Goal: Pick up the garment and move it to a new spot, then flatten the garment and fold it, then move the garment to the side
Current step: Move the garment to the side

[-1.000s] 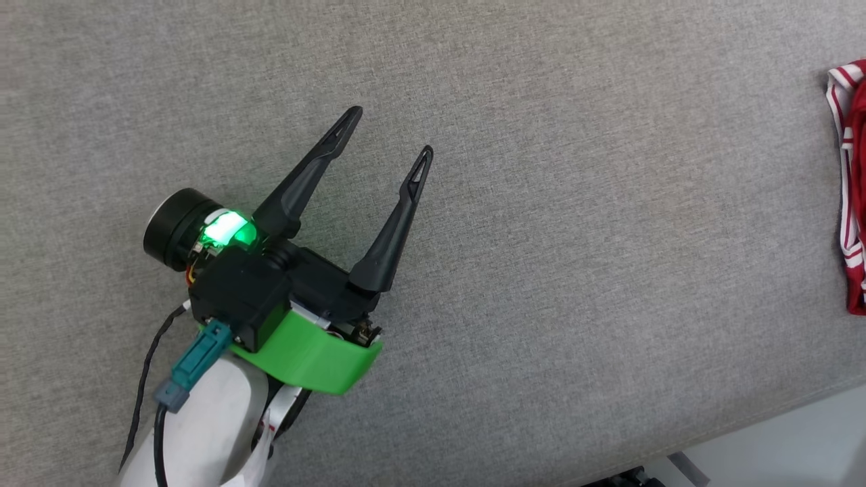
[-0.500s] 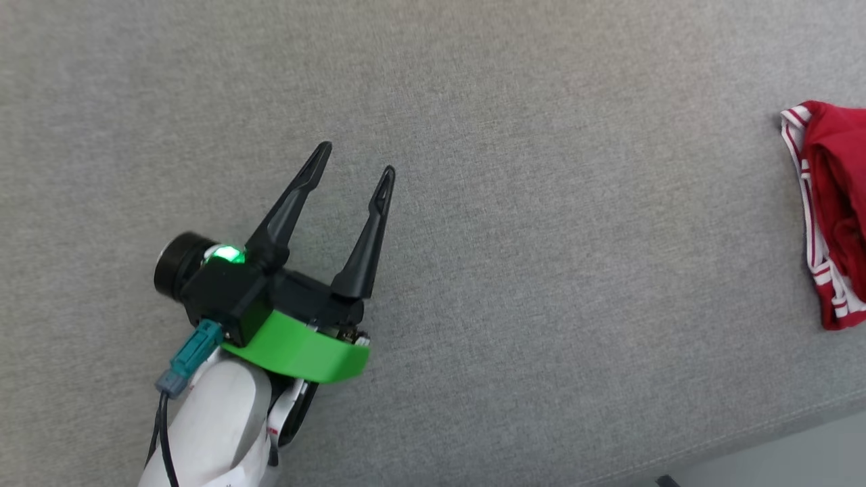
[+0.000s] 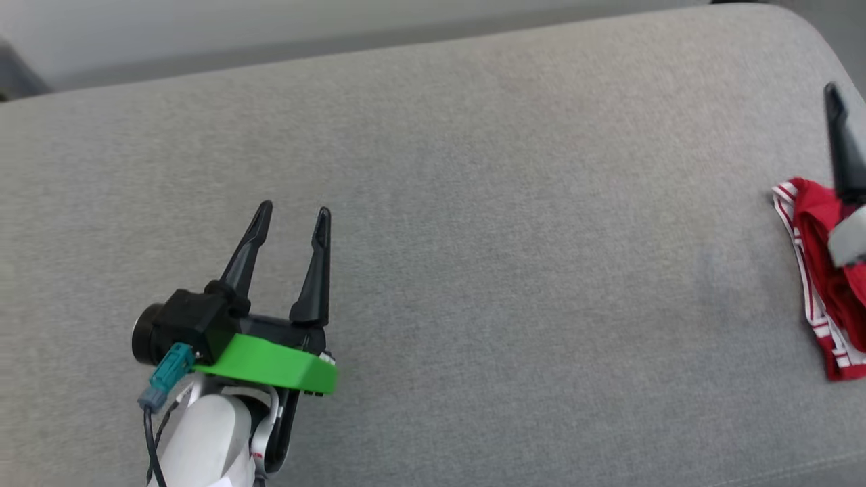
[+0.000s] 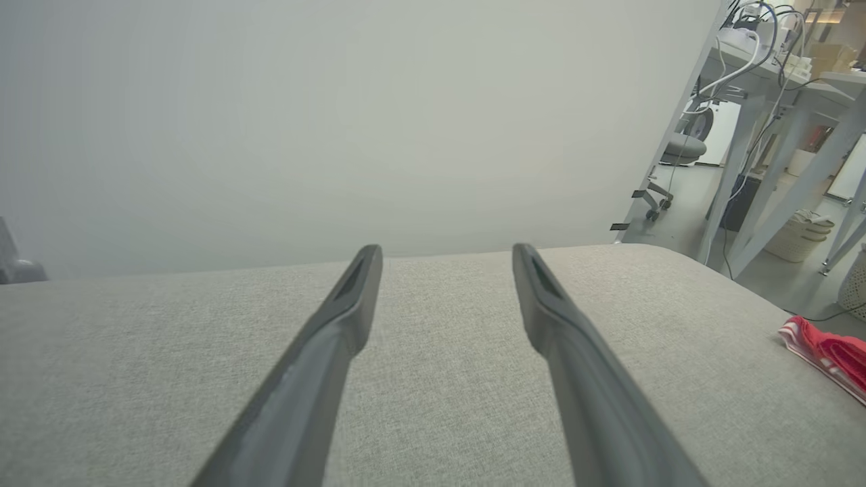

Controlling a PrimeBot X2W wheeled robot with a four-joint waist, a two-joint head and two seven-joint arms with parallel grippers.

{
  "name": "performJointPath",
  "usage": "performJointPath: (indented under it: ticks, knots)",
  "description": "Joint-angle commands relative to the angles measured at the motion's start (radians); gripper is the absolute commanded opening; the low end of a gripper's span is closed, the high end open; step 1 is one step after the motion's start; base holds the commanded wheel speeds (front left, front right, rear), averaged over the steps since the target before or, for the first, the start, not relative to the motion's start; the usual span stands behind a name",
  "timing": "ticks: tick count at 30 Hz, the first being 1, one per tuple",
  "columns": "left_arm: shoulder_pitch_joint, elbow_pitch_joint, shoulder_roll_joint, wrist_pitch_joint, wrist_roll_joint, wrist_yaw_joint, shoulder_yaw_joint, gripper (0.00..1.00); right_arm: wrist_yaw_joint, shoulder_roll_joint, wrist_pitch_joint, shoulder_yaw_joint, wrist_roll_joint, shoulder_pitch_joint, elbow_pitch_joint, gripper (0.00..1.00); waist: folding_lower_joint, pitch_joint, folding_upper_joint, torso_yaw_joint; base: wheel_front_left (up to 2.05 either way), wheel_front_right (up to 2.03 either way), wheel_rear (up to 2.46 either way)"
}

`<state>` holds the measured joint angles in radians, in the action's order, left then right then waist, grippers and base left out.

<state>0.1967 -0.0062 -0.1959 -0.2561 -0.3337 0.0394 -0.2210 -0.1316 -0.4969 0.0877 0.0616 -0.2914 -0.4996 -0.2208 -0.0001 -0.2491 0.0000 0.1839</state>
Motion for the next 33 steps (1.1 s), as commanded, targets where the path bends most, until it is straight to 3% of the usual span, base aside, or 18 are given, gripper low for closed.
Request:
performJointPath:
  ticks: [1,10,20,33]
  knots:
    - [-0.022,0.009,0.010,-0.005,0.004,-0.007,0.010,1.00,0.001,0.028,-0.005,-0.016,-0.005,0.049,0.043,1.00,0.0001,0.088,0.0000,-0.085,0.00,0.00,0.00]
    - [-0.100,0.051,0.062,-0.006,0.027,0.013,0.073,1.00,0.001,0.222,0.018,-0.067,0.030,0.298,0.243,1.00,0.0001,0.140,0.0000,-0.142,0.00,0.00,0.00]
    - [-0.144,0.102,0.102,-0.006,0.065,0.059,0.119,1.00,0.001,0.349,0.148,-0.047,0.038,0.443,0.203,1.00,0.0001,0.173,0.0000,-0.166,0.00,0.00,0.00]
    - [-0.164,0.112,0.135,-0.006,0.103,0.083,0.165,1.00,0.001,0.363,0.170,-0.018,0.071,0.461,0.167,1.00,0.0001,0.193,0.0000,-0.169,0.00,0.00,0.00]
